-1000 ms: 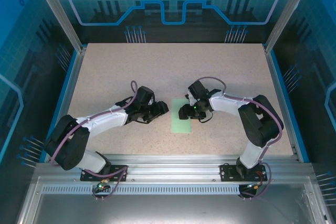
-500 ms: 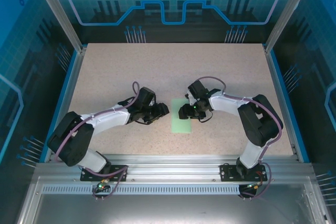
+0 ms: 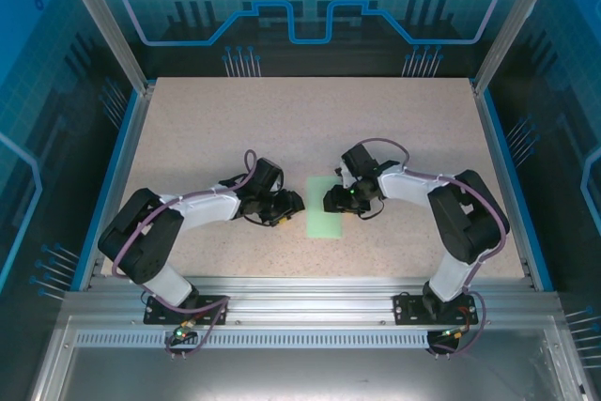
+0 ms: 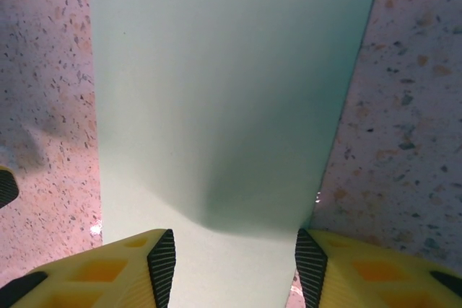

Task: Fold a paper plane with a square sheet of paper (pick it up from the middle)
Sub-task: Fold the square sheet of paper in half at the center of the table.

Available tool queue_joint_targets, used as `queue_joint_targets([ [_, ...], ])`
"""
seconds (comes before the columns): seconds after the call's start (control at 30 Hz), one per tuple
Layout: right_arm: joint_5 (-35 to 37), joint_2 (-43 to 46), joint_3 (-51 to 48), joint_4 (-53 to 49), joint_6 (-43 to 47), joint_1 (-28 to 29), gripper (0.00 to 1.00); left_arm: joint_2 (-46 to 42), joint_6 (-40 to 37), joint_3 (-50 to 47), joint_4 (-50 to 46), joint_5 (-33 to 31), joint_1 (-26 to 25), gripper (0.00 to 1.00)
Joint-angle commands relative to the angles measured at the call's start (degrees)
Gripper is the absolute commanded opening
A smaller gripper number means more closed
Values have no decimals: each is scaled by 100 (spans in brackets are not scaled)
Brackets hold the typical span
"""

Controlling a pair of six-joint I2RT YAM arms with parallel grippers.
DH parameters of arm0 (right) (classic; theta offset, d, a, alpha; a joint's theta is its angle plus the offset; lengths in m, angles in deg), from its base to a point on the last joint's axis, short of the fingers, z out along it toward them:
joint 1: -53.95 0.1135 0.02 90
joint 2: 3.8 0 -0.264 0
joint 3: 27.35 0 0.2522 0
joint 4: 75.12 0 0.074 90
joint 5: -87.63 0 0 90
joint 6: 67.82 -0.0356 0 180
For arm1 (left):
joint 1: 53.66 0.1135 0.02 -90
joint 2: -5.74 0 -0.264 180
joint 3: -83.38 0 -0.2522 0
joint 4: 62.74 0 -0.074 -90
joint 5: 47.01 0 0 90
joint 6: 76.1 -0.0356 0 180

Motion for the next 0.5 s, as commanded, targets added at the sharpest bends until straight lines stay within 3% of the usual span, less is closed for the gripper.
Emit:
queue_joint_targets([
  [0.0, -104, 310, -110, 24, -66, -10, 53, 25, 23, 136, 31, 162, -2, 49],
  [0.23, -308, 274, -17, 108, -64, 84, 54, 49, 31, 152, 26, 178, -27, 49],
  [0.47, -69, -18, -71, 60, -78, 55, 54, 76, 9, 180, -10, 222, -77, 50],
])
